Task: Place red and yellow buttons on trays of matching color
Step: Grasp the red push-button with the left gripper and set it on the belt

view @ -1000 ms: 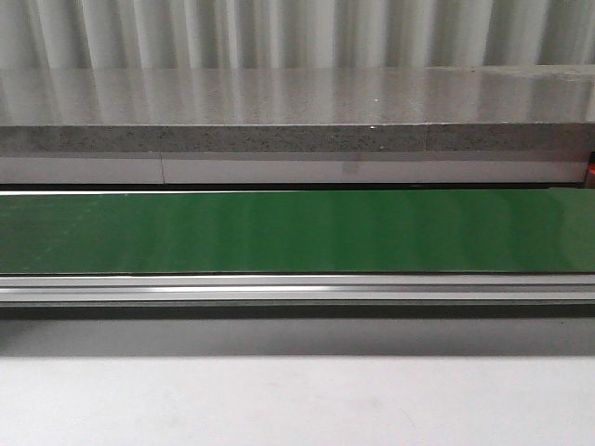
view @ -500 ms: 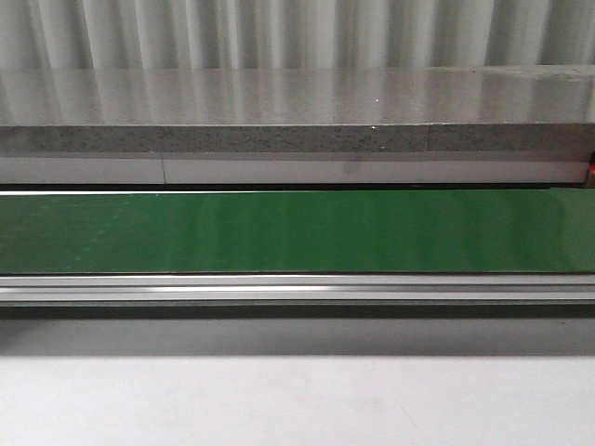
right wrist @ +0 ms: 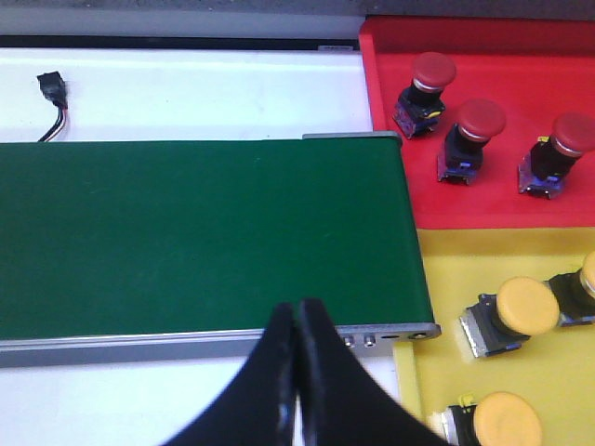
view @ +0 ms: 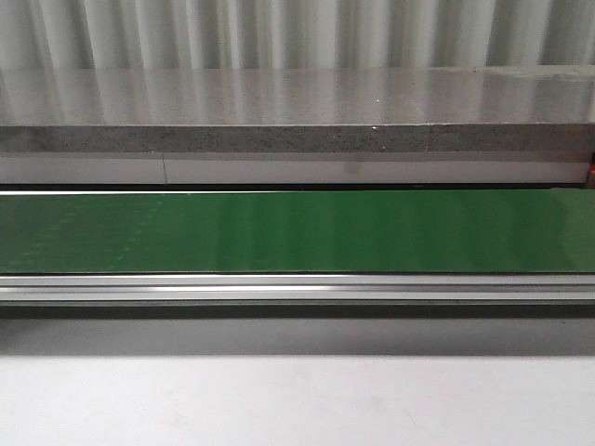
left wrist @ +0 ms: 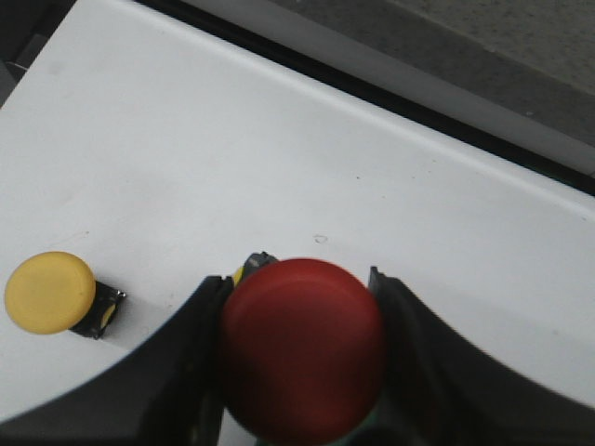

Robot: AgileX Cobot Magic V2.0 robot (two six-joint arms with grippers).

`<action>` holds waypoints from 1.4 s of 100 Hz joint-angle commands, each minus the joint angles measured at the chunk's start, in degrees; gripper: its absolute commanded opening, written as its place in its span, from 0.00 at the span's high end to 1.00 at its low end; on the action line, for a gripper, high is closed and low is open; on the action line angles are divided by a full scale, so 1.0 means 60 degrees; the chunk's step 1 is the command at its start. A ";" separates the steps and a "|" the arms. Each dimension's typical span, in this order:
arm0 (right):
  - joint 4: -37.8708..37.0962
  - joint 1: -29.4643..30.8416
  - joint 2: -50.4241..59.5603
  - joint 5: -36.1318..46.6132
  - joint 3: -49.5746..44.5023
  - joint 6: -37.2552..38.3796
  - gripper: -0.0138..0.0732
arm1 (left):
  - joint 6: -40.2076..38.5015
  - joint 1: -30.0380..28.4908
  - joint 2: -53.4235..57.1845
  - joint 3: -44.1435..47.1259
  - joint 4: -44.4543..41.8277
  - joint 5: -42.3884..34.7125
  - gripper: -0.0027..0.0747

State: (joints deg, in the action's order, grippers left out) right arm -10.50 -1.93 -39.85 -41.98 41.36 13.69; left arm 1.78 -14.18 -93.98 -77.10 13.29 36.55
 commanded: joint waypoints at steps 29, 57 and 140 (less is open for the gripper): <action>-0.0139 -0.0015 0.0031 0.0545 0.0272 -0.0076 0.92 | 0.0377 0.0865 0.2517 0.1700 -0.0034 -0.0146 0.99; -0.0139 -0.0015 0.0031 0.0545 0.0272 -0.0076 0.92 | 0.0377 0.1338 0.2581 0.3154 0.0062 -0.1299 0.99; -0.0139 -0.0015 0.0031 0.0545 0.0272 -0.0076 0.92 | 0.0459 0.1625 0.1544 0.3259 0.0252 -0.1015 0.11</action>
State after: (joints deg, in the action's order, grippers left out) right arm -10.50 -1.93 -39.85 -42.01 41.36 13.69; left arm 4.38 -5.47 -86.41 -55.98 14.39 32.20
